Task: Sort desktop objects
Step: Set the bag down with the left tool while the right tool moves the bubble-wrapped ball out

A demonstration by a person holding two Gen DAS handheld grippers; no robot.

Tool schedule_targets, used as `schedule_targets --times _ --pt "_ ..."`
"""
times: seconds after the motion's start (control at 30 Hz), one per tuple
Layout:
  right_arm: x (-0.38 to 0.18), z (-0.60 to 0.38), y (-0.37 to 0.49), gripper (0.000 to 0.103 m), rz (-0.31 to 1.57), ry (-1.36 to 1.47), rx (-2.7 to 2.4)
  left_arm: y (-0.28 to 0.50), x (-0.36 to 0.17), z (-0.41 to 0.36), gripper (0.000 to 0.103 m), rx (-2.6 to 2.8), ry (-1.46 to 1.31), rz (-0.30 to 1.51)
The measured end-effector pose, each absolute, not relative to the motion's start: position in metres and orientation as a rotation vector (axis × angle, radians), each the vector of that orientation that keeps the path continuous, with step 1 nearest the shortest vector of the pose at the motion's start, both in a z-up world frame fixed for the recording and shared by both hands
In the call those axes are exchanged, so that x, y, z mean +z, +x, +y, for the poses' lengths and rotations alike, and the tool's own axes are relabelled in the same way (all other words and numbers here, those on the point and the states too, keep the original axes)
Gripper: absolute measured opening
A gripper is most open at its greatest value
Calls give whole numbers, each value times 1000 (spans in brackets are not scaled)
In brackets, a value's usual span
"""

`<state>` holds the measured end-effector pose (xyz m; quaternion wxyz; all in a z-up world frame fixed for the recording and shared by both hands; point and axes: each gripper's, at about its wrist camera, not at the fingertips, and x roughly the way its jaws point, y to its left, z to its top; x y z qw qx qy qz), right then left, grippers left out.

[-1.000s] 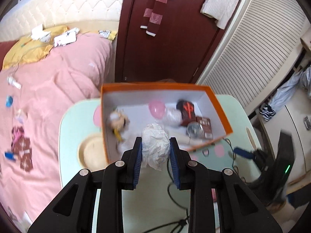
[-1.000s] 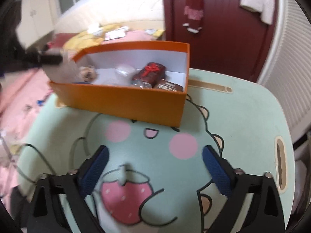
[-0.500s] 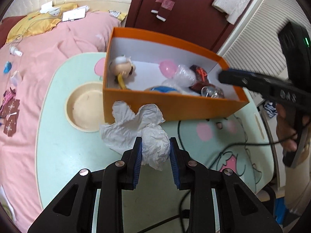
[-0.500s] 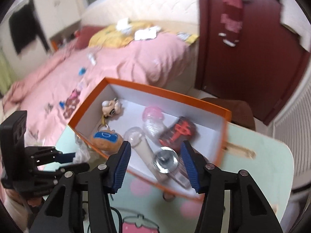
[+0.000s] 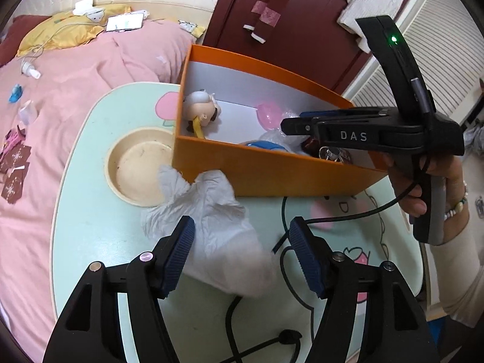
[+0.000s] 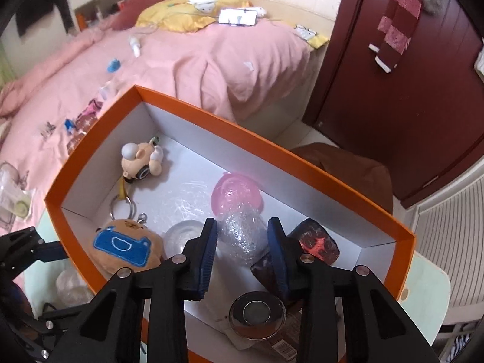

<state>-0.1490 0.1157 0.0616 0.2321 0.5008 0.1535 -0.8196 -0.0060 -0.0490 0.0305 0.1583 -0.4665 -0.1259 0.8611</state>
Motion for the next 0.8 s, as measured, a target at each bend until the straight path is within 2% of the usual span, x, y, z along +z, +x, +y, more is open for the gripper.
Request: schedule_targets --times 0.2,0.4,0.67,0.8 --pt "99 138 -132 31 228 1247 -2317 -3 31 -51 66 2473 -1347 -355" --pt "134 155 -75 32 97 1150 -2257 9 37 -58 66 2504 -1326 -369" --pt "83 154 -22 32 98 1270 -2291 40 42 -68 66 2503 -1300 -465" --pt "57 157 -14 32 36 1306 -2348 56 53 -62 66 2547 -1225 -463"
